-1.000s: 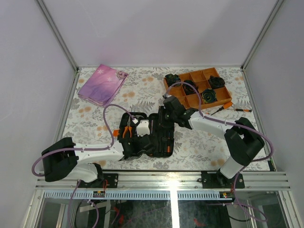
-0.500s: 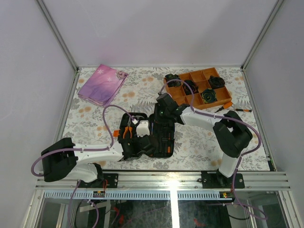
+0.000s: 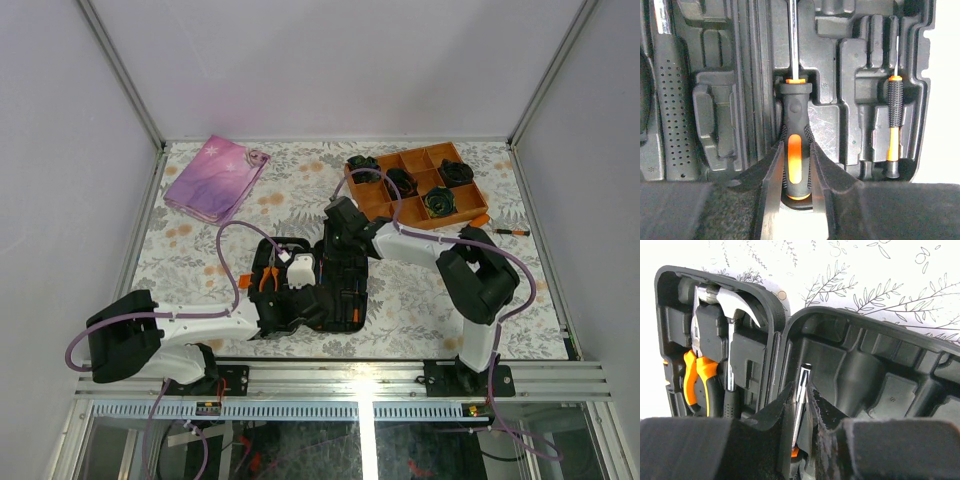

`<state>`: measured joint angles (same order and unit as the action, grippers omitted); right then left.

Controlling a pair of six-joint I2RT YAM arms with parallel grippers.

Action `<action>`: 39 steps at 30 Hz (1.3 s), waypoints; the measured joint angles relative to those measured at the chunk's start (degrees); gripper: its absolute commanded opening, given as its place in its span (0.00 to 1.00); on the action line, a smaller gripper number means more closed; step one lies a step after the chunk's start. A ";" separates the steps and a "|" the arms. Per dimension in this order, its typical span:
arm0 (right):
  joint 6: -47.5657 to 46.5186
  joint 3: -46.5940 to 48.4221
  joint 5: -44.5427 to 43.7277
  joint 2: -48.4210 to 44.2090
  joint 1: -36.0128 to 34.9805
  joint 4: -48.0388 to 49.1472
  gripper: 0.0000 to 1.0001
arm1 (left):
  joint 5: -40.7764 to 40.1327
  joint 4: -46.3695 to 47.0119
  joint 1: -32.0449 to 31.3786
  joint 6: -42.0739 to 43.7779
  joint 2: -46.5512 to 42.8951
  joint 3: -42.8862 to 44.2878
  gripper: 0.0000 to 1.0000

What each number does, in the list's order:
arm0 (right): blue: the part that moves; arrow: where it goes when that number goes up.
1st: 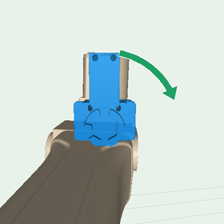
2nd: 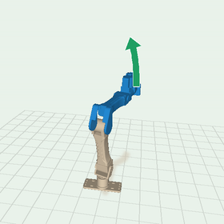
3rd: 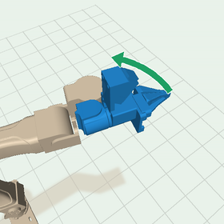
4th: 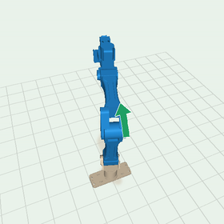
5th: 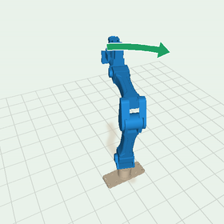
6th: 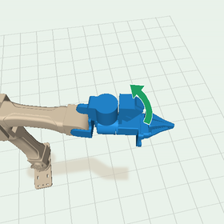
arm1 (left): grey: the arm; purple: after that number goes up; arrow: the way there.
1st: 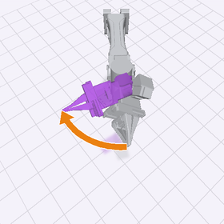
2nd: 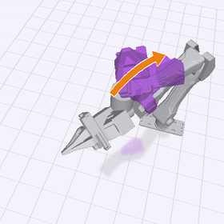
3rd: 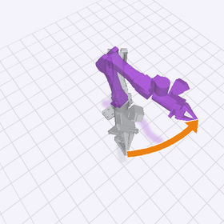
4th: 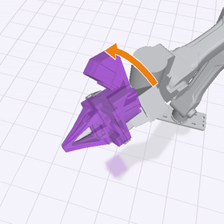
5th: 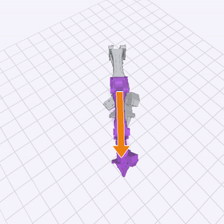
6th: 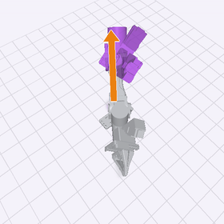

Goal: Sort the tools into containers
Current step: Adjust the screwdriver in the storage box.

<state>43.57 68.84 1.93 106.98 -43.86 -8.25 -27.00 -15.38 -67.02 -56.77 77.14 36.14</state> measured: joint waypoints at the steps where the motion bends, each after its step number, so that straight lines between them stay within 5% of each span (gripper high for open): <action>1: -0.02 0.07 0.00 0.20 0.00 -0.02 0.20 | 0.00 0.00 0.00 0.00 -0.02 0.00 0.22; 31: -1.55 5.88 0.44 4.72 -0.02 -5.92 0.05 | -0.02 0.22 -0.11 -0.42 -0.39 -0.28 0.20; 39: -2.62 9.20 0.55 7.10 -0.04 -9.31 0.00 | -0.57 -0.76 -0.11 -0.44 -0.74 0.07 0.07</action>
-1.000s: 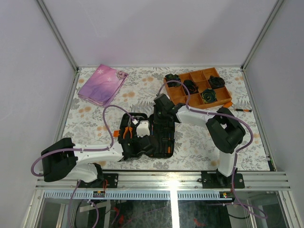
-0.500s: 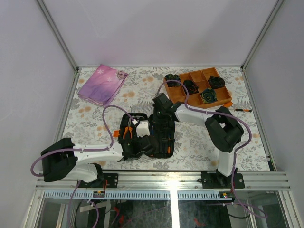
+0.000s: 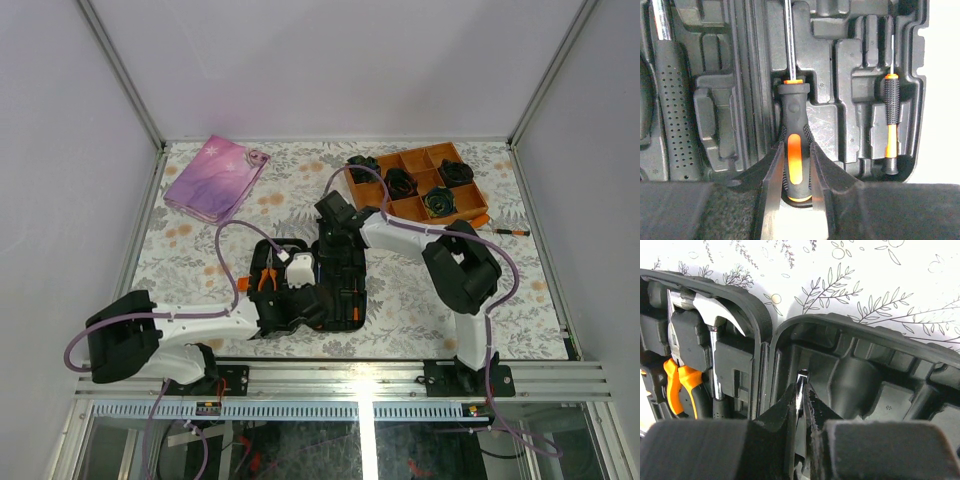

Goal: Sort the tools into containers
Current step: Adjust the screwdriver in the storage box.

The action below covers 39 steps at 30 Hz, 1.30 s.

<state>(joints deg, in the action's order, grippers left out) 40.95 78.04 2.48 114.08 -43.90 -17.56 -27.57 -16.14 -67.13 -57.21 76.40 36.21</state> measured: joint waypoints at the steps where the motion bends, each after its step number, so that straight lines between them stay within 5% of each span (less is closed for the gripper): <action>1: -0.22 0.52 0.00 0.31 0.00 -0.52 0.00 | 0.00 -0.63 0.00 0.00 0.46 0.57 0.06; 8: -1.77 3.74 0.02 2.38 -0.09 -3.98 0.00 | 0.15 -3.17 0.00 0.00 2.64 2.84 0.00; 39: -3.41 7.80 -2.51 7.52 -1.31 -7.87 0.00 | 1.31 -4.44 0.24 0.04 5.51 3.98 0.00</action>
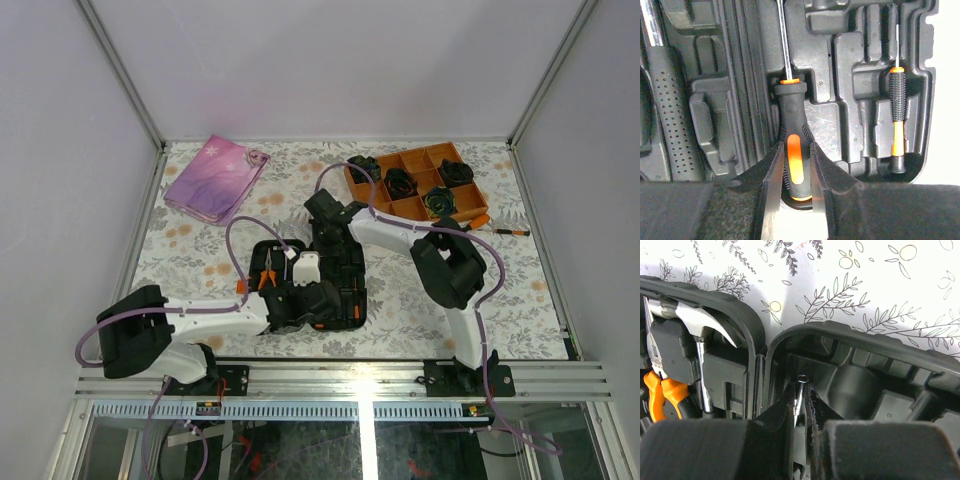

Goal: Sort the tools into containers
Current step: Adjust the screwdriver in the storage box.

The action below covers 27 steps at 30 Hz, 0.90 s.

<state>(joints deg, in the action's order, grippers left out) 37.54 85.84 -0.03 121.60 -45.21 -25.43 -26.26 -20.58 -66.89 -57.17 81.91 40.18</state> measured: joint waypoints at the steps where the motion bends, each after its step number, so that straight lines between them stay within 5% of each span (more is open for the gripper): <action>1: 0.04 -0.31 -0.04 0.00 -0.02 0.39 0.00 | 0.07 0.17 0.07 0.00 -0.17 -0.17 0.00; 6: 0.26 -5.11 -0.39 -3.13 -0.17 5.03 0.01 | 0.50 1.70 0.28 -0.02 -2.51 -1.29 0.03; 16: -2.69 -12.13 0.46 -12.76 -1.42 9.27 0.38 | 8.57 -7.67 -0.68 1.99 -11.37 -0.85 0.48; 27: -4.57 -20.44 -6.73 -35.71 1.11 9.27 0.50 | 8.20 -12.13 3.76 4.98 -21.90 3.32 0.57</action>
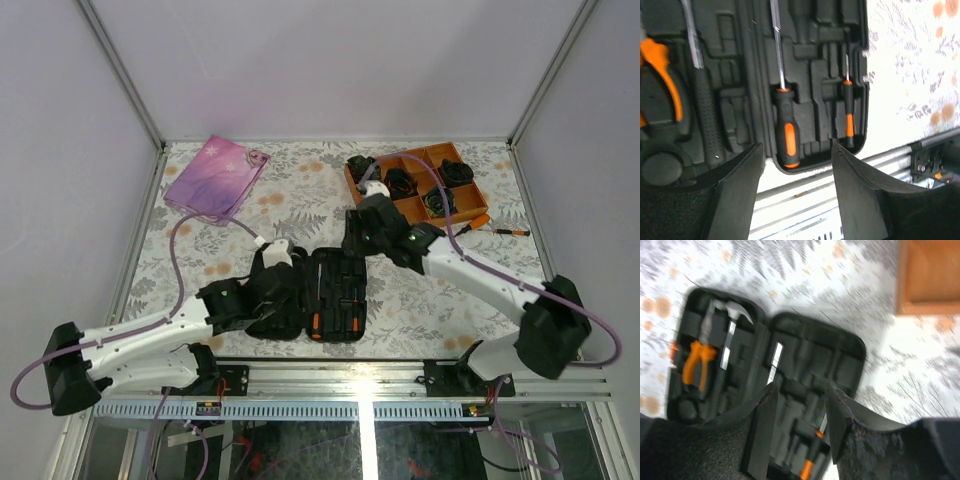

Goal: Sort the tools into containers
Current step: Adjust the screwdriver in the storage box.

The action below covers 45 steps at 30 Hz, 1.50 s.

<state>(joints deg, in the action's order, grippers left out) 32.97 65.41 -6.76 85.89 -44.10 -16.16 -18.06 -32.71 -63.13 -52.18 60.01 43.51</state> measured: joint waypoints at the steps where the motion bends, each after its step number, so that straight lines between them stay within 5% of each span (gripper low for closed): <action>1: 0.15 -2.69 -0.94 -2.71 0.00 -0.42 0.51 | 0.24 0.00 1.53 0.24 -1.27 -0.59 0.57; 12: 6.12 -24.61 -0.72 -20.35 0.00 -3.67 0.57 | 7.72 0.17 20.09 4.76 -9.94 -6.80 0.61; 28: 12.33 -32.26 11.47 -13.68 0.02 7.37 0.50 | 9.99 0.61 21.18 7.08 -10.69 -7.50 0.63; 36: 12.22 -31.21 13.38 -9.05 0.02 7.23 0.24 | 10.16 0.61 21.20 7.08 -10.69 -8.11 0.64; 45: 7.02 -25.97 10.51 -4.87 0.63 3.26 0.19 | 10.21 0.81 21.59 7.10 -10.12 -8.11 0.64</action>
<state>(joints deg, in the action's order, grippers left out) 39.99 39.44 3.75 81.01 -43.46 -12.91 -7.86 -31.90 -41.54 -45.08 49.89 35.40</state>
